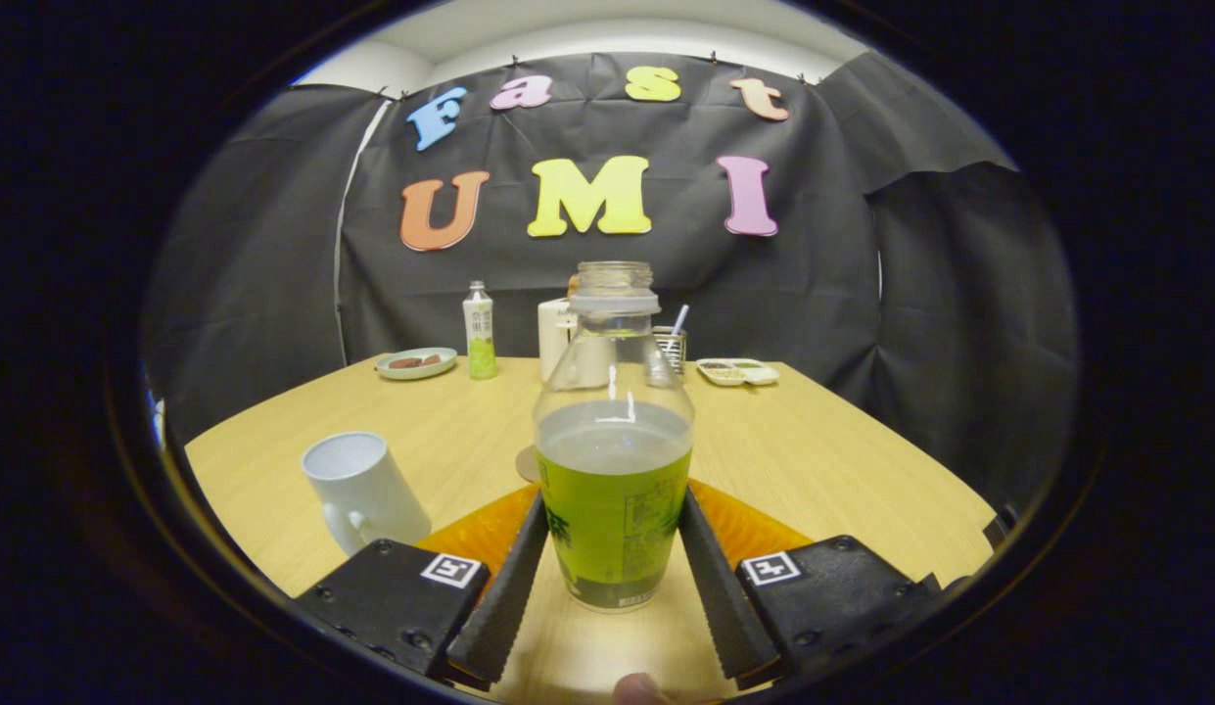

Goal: Take the bottle from table, then pour the juice into the cup, finally place the bottle on the coaster

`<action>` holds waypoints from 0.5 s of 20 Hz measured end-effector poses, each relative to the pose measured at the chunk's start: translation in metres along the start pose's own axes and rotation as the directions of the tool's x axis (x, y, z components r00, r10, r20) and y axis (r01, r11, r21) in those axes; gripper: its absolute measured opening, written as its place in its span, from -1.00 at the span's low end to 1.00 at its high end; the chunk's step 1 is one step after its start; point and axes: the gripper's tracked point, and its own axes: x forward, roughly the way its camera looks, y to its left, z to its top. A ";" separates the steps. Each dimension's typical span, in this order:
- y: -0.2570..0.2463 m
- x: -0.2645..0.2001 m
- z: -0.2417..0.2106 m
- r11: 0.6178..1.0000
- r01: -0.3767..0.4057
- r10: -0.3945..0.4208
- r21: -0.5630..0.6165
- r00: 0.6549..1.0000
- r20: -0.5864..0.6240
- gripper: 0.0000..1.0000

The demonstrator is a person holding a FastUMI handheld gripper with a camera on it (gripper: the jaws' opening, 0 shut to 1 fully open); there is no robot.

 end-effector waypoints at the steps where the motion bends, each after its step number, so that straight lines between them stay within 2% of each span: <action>1: 0.001 -0.001 0.001 1.000 -0.005 0.005 -0.008 1.000 -0.001 0.64; 6: 0.010 -0.007 0.012 0.994 -0.062 0.063 -0.085 0.998 0.011 0.56; 10: -0.004 -0.010 0.039 0.970 0.029 -0.007 -0.239 0.996 0.089 0.54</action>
